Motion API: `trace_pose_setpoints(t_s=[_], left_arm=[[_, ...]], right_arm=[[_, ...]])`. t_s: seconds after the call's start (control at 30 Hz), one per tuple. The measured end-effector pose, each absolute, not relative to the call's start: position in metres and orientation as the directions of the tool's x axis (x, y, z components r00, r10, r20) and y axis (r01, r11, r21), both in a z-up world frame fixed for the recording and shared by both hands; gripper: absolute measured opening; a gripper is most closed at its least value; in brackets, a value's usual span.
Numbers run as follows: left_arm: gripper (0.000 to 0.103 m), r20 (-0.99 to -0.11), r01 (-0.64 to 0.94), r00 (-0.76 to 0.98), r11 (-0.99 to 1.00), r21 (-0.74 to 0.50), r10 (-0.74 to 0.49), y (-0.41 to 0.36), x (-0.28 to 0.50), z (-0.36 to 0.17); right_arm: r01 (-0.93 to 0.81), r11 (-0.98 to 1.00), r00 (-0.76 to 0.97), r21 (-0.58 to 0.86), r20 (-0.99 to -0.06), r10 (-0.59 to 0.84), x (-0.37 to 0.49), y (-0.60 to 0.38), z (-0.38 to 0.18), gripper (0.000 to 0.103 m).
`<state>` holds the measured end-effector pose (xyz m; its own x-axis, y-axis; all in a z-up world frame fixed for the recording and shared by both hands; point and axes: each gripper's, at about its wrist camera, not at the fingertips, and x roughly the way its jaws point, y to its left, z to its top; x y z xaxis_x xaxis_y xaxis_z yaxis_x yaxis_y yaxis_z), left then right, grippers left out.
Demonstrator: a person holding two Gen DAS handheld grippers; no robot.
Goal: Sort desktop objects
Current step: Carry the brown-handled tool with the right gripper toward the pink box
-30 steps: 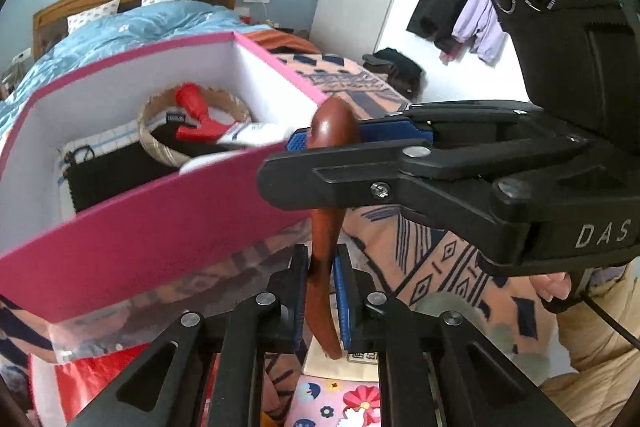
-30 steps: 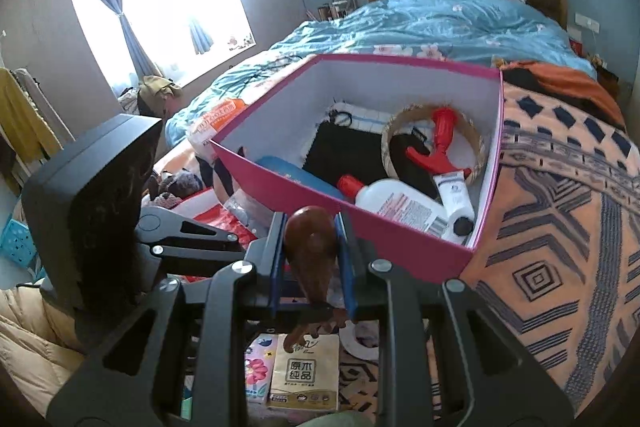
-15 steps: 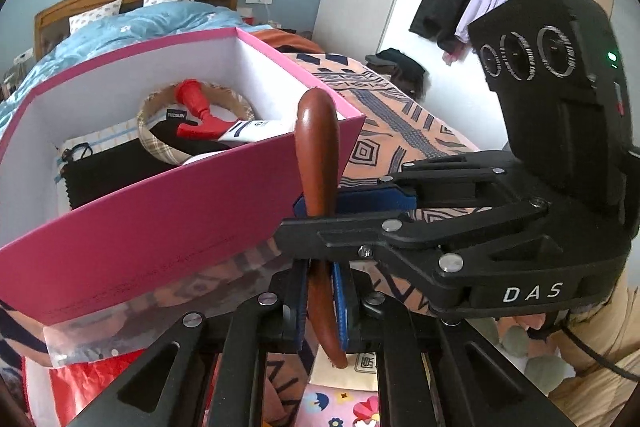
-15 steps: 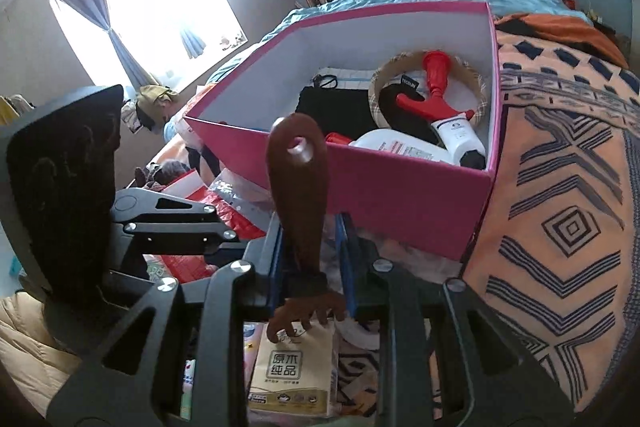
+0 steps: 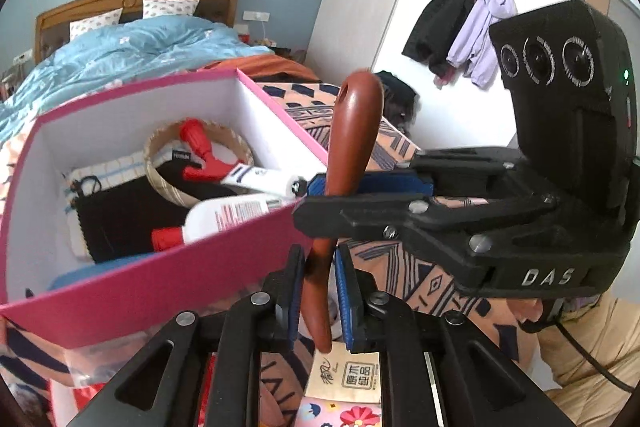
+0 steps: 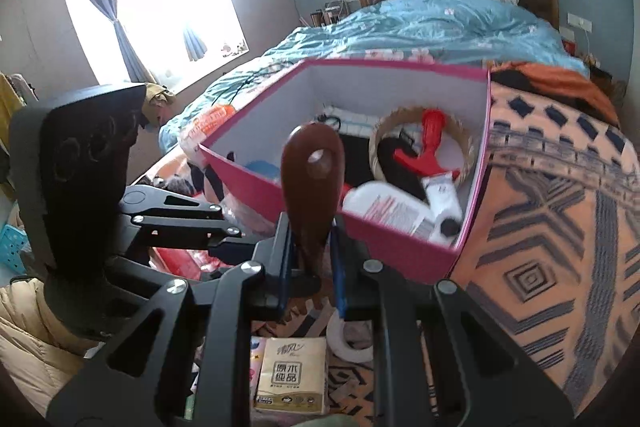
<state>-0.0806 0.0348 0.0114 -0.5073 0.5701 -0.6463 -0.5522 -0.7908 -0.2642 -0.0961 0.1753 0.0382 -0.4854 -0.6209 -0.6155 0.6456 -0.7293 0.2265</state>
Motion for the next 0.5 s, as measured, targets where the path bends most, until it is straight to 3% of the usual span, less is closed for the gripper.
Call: trace_pose_setpoints(t_s=[0.5], left_arm=[[0.014, -0.631, -0.556, -0.566, -0.811, -0.185, 0.531, 0.038, -0.103, 0.046]], right_arm=[[0.655, -0.721, -0.5, 0.227, -0.586, -0.638, -0.124, 0.17, 0.073, 0.019]])
